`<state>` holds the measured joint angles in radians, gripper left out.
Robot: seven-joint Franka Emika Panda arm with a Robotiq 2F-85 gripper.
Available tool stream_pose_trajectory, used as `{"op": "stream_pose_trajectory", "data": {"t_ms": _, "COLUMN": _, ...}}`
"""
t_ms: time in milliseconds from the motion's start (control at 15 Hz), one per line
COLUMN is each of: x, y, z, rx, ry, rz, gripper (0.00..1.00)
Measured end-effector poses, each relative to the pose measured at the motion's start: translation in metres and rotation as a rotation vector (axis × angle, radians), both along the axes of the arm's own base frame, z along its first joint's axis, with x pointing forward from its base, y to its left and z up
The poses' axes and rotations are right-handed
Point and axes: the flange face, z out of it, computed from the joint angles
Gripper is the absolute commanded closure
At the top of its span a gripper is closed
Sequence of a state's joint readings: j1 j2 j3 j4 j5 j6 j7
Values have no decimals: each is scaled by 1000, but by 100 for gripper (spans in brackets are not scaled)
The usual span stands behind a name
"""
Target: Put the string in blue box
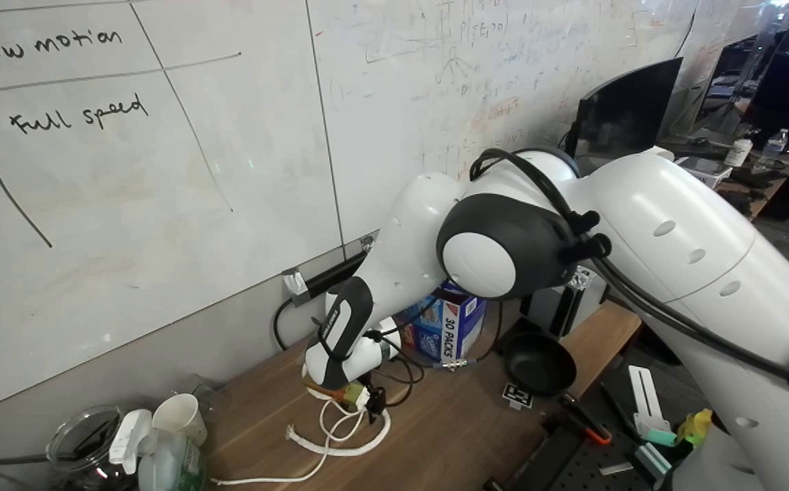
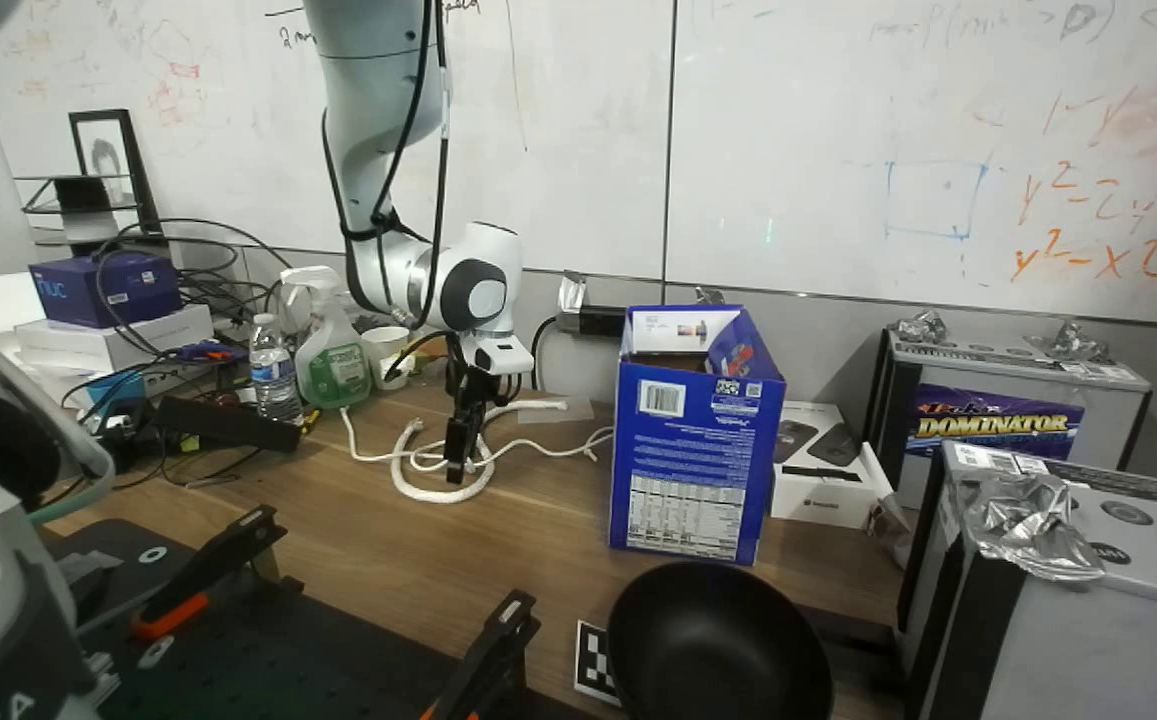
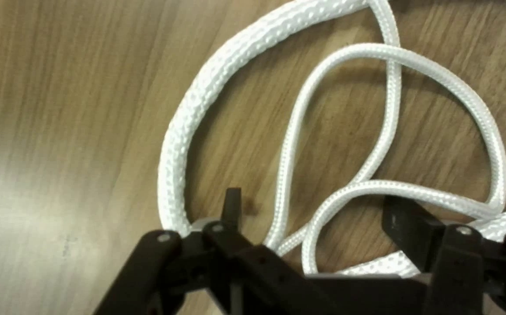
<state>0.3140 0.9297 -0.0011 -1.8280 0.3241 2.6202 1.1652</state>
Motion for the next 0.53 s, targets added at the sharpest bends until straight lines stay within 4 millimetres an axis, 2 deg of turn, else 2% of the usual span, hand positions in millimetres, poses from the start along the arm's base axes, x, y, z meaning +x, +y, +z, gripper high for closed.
{"op": "stream_pose_trajectory", "data": {"t_ms": 400, "x": 4, "y": 0, "z": 3, "rx": 0, "ry": -3, "rz": 2, "gripper": 93}}
{"op": "stream_pose_trajectory", "data": {"t_ms": 533, "x": 4, "y": 0, "z": 5, "rx": -2, "ry": 6, "rz": 4, "gripper": 95}}
